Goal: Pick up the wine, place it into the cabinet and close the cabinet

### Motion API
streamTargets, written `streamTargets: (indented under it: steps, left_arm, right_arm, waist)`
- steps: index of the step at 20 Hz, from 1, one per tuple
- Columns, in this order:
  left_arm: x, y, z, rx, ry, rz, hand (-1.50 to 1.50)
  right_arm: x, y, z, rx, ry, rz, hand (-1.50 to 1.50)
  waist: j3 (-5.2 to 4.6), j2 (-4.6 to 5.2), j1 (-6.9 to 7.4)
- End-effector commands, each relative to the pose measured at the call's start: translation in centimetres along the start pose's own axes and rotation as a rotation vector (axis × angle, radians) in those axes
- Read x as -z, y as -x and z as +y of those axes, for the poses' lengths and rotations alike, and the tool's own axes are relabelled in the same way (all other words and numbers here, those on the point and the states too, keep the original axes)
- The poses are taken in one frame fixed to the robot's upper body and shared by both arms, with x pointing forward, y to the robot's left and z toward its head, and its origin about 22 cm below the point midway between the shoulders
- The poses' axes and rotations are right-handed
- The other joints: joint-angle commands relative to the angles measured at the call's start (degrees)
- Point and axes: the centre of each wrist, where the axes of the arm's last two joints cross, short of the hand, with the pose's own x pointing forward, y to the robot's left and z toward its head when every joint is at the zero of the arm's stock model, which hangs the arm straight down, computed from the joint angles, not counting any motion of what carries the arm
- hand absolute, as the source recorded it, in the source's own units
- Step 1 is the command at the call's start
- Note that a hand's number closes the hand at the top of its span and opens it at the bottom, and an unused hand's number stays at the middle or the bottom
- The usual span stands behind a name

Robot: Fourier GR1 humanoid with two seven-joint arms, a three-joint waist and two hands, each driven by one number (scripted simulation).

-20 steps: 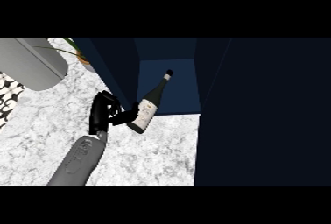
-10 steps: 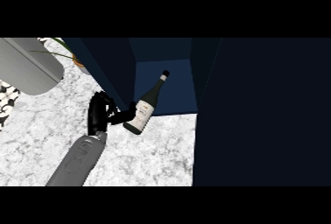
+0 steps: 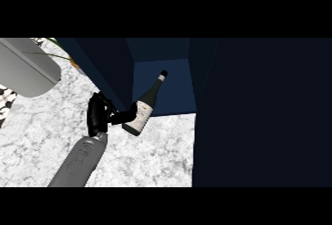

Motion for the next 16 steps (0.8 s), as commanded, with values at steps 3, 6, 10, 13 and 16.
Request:
streamTargets:
  steps: [3, 6, 10, 13, 16]
  left_arm:
    - [0.6, -4.3, -5.8, -0.057, 0.130, 0.028, 1.50]
    - [1.8, -5.4, -5.2, -0.105, 0.094, 0.037, 1.50]
    - [3.3, -5.9, -4.1, 0.008, 0.049, -0.081, 1.50]
    - [3.1, -5.0, -3.8, 0.082, 0.058, -0.123, 1.50]
    - [2.3, -5.1, -4.5, 0.126, 0.064, -0.178, 1.50]
  right_arm:
    - [-0.1, -0.6, 0.3, 0.064, -0.025, -0.030, -1.50]
    - [-0.1, -0.4, 0.4, 0.072, -0.029, -0.023, -1.50]
    - [0.0, 0.0, 0.2, 0.062, -0.029, -0.016, -1.50]
    - [-0.1, -0.6, 0.4, 0.068, -0.058, -0.033, -1.50]
    - [0.0, -0.7, 0.5, 0.066, -0.087, -0.037, -1.50]
  waist:
    - [-1.17, 2.11, -2.98]
    - [-1.19, 2.01, -2.80]
    - [-1.02, 2.15, -3.43]
    - [-1.03, 2.16, -4.03]
    - [-1.00, 2.15, -4.58]
